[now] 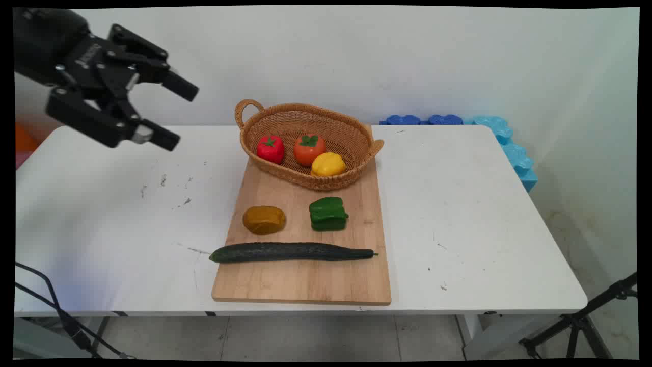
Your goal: Pick up the cucumber from the cutting board
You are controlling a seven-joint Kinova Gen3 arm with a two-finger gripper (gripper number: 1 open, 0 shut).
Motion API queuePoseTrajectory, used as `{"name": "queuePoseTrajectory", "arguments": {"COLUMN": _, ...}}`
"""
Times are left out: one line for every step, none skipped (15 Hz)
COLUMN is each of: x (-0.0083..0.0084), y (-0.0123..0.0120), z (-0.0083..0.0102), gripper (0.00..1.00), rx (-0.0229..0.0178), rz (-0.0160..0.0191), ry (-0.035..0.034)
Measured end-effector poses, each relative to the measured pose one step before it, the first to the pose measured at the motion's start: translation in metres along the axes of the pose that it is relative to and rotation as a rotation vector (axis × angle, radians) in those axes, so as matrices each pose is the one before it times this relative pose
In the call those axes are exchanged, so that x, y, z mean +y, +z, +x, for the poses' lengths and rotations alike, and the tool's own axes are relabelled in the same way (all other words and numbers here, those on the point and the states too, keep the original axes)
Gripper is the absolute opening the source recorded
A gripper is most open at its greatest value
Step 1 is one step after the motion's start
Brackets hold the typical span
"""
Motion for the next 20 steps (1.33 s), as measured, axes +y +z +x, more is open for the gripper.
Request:
{"name": "queuePoseTrajectory", "arguments": {"x": -0.00258, "y": 0.00809, "z": 0.00153, "gripper": 1.0, "rx": -0.00191, "rz": 0.00667, "ry": 0.0006}}
{"name": "queuePoseTrajectory", "arguments": {"x": -0.00297, "y": 0.00979, "z": 0.00021, "gripper": 1.0, "rx": -0.00664, "rz": 0.00892, "ry": -0.00249}}
{"name": "queuePoseTrajectory", "arguments": {"x": -0.00229, "y": 0.01151, "z": -0.00047, "gripper": 1.0, "rx": -0.0112, "rz": 0.00766, "ry": -0.00087}}
{"name": "queuePoseTrajectory", "arguments": {"x": -0.00117, "y": 0.01199, "z": -0.001, "gripper": 1.0, "rx": -0.01455, "rz": 0.00511, "ry": 0.00152}}
{"name": "queuePoseTrajectory", "arguments": {"x": -0.00068, "y": 0.014, "z": -0.00137, "gripper": 1.0, "rx": -0.01785, "rz": 0.00239, "ry": 0.0042}}
{"name": "queuePoseTrajectory", "arguments": {"x": -0.00016, "y": 0.01331, "z": -0.00133, "gripper": 1.0, "rx": -0.01727, "rz": 0.0017, "ry": 0.00393}}
{"name": "queuePoseTrajectory", "arguments": {"x": -0.00005, "y": 0.01655, "z": -0.00153, "gripper": 1.0, "rx": -0.02203, "rz": 0.00065, "ry": 0.00327}}
{"name": "queuePoseTrajectory", "arguments": {"x": 0.00049, "y": 0.01704, "z": -0.00165, "gripper": 1.0, "rx": -0.02291, "rz": -0.00035, "ry": 0.00201}}
{"name": "queuePoseTrajectory", "arguments": {"x": 0.00042, "y": 0.01652, "z": -0.00165, "gripper": 1.0, "rx": -0.02243, "rz": -0.00053, "ry": 0.00199}}
{"name": "queuePoseTrajectory", "arguments": {"x": 0.00046, "y": 0.01383, "z": -0.00146, "gripper": 1.0, "rx": -0.01962, "rz": -0.00042, "ry": 0.00266}}
{"name": "queuePoseTrajectory", "arguments": {"x": 0.00012, "y": 0.01628, "z": -0.00198, "gripper": 1.0, "rx": -0.02386, "rz": 0.00263, "ry": 0.00281}}
{"name": "queuePoseTrajectory", "arguments": {"x": -0.0002, "y": 0.01626, "z": -0.00191, "gripper": 1.0, "rx": -0.02404, "rz": 0.004, "ry": 0.00252}}
{"name": "queuePoseTrajectory", "arguments": {"x": -0.00047, "y": 0.01288, "z": -0.00121, "gripper": 1.0, "rx": -0.01846, "rz": 0.00354, "ry": 0.00139}}
{"name": "queuePoseTrajectory", "arguments": {"x": -0.00072, "y": 0.01523, "z": -0.00186, "gripper": 1.0, "rx": -0.02268, "rz": 0.00454, "ry": -0.00132}}
{"name": "queuePoseTrajectory", "arguments": {"x": -0.00034, "y": 0.01384, "z": -0.00143, "gripper": 1.0, "rx": -0.02008, "rz": 0.00002, "ry": -0.00483}}
{"name": "queuePoseTrajectory", "arguments": {"x": 0.00005, "y": 0.01215, "z": -0.00123, "gripper": 1.0, "rx": -0.01765, "rz": -0.00409, "ry": -0.00662}}
{"name": "queuePoseTrajectory", "arguments": {"x": -0.00003, "y": 0.01351, "z": -0.00121, "gripper": 1.0, "rx": -0.01908, "rz": -0.00565, "ry": -0.00472}}
{"name": "queuePoseTrajectory", "arguments": {"x": -0.0004, "y": 0.01287, "z": -0.00086, "gripper": 1.0, "rx": -0.01644, "rz": -0.00418, "ry": -0.00352}}
{"name": "queuePoseTrajectory", "arguments": {"x": -0.00065, "y": 0.0106, "z": -0.00041, "gripper": 1.0, "rx": -0.01265, "rz": -0.00261, "ry": -0.00211}}
{"name": "queuePoseTrajectory", "arguments": {"x": -0.0012, "y": 0.01176, "z": -0.00026, "gripper": 1.0, "rx": -0.01266, "rz": -0.00046, "ry": -0.00135}}
